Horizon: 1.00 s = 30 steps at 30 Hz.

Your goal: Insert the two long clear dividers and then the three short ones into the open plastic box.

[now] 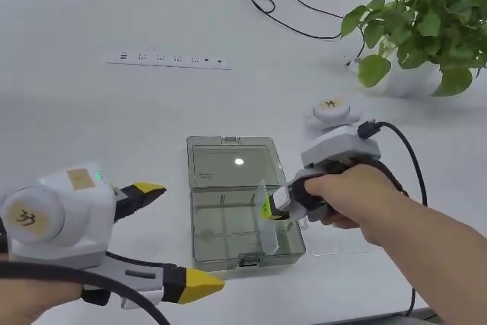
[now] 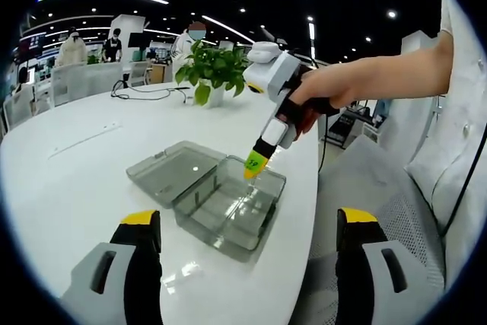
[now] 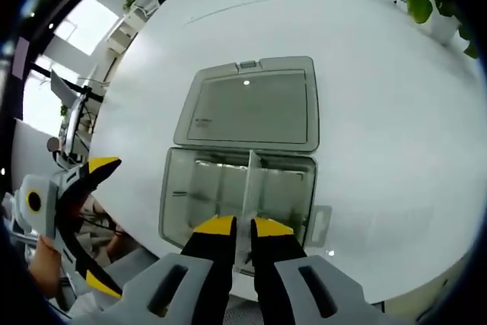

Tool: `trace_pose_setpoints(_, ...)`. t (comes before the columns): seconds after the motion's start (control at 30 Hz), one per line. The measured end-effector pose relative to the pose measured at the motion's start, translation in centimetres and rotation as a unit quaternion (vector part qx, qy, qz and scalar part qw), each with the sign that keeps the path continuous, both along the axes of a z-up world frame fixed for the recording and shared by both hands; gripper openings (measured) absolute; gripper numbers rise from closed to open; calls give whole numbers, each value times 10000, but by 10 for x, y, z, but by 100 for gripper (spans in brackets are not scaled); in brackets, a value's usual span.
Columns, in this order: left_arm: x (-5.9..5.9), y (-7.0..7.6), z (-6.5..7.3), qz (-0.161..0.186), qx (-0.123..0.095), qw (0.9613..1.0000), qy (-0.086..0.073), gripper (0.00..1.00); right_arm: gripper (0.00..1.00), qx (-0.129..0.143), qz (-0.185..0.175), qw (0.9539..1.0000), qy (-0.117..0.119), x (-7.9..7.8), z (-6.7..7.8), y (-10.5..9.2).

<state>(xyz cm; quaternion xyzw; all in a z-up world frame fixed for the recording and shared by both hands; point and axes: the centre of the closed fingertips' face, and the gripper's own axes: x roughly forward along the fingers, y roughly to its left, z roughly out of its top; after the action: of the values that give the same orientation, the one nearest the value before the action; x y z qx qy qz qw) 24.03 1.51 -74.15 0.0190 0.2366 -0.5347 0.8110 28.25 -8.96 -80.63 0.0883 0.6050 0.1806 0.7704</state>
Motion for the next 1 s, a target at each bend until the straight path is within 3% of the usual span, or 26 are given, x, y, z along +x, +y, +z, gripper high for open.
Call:
trace_pose_setpoints(0.6,2,5,0,163,37,9999,9,98,10,47,217,9997,-91,-3,-14,3)
trace_pose_setpoints(1.0,6,11,-1,381,143,9992,33,96,12,437,258,9982,-310,-4,-9,3)
